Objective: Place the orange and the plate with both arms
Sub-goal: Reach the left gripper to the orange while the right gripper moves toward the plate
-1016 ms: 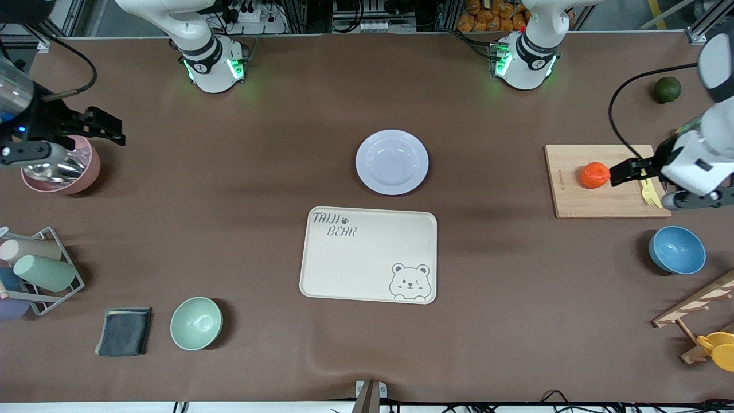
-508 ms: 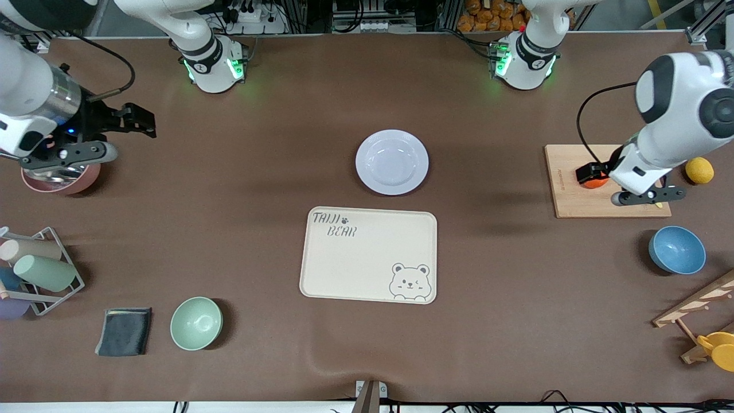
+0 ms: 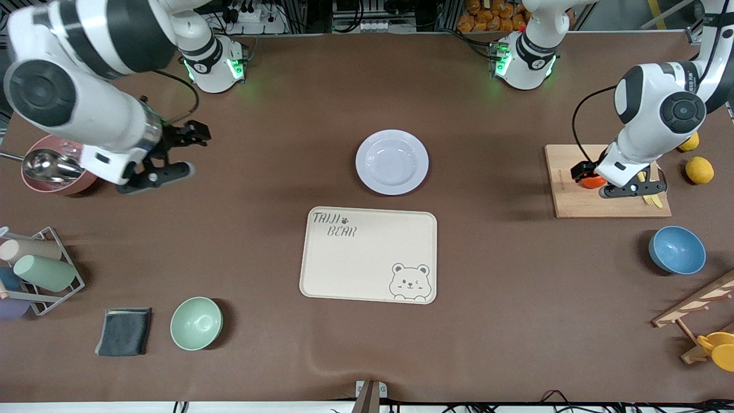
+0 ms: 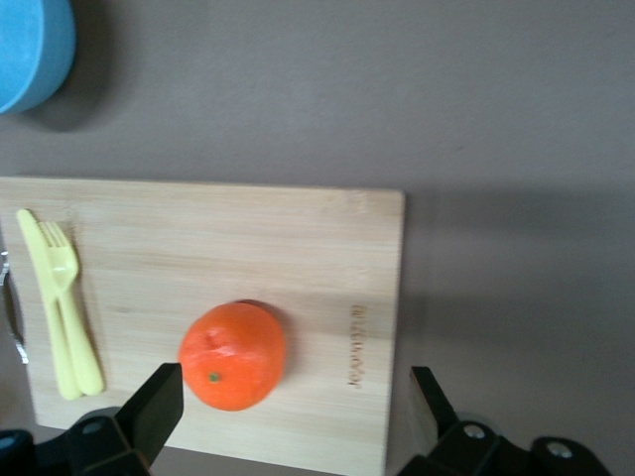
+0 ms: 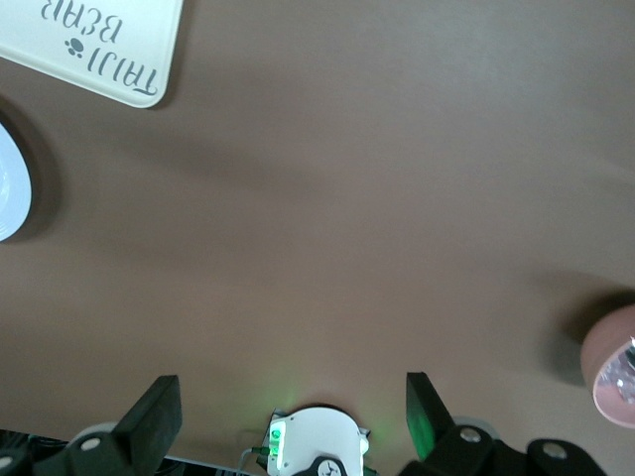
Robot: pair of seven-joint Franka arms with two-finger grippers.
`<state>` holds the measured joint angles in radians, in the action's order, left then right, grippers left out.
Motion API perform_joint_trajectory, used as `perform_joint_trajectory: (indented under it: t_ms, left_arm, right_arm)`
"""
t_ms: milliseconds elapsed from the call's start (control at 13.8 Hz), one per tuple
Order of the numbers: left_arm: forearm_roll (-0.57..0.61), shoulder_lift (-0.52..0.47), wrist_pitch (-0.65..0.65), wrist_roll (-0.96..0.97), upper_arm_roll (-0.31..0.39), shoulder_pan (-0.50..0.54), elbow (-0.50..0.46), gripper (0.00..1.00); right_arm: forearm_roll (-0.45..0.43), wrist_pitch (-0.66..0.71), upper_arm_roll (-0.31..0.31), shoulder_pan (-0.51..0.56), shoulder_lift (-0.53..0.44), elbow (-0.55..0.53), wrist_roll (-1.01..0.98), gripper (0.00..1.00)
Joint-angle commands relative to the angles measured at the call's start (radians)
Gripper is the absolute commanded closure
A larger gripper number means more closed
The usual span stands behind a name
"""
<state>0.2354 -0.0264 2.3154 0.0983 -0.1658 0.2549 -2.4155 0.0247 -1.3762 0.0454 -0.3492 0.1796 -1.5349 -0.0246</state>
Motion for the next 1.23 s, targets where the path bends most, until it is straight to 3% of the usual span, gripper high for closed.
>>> perform_joint_trajectory:
  t_ms: [0, 508, 653, 1161]
  left_arm:
    - [0.09, 0.014, 0.047, -0.022, -0.012, 0.085, -0.027, 0.0]
    - [0.09, 0.06, 0.151, -0.045, -0.012, 0.162, -0.085, 0.0]
    - [0.09, 0.078, 0.205, -0.048, -0.011, 0.173, -0.102, 0.0]
    - [0.091, 0.118, 0.246, -0.049, -0.011, 0.196, -0.119, 0.0]
  right_arm:
    - [0.011, -0.03, 0.008, -0.034, 0.069, 0.053, 0.014, 0.0]
    - [0.056, -0.078, 0.008, -0.086, 0.138, 0.053, 0.015, 0.0]
    - [0.209, -0.202, 0.01, -0.088, 0.153, 0.05, 0.018, 0.0]
    - [0.506, -0.307, 0.01, -0.094, 0.276, 0.05, 0.023, 0.0]
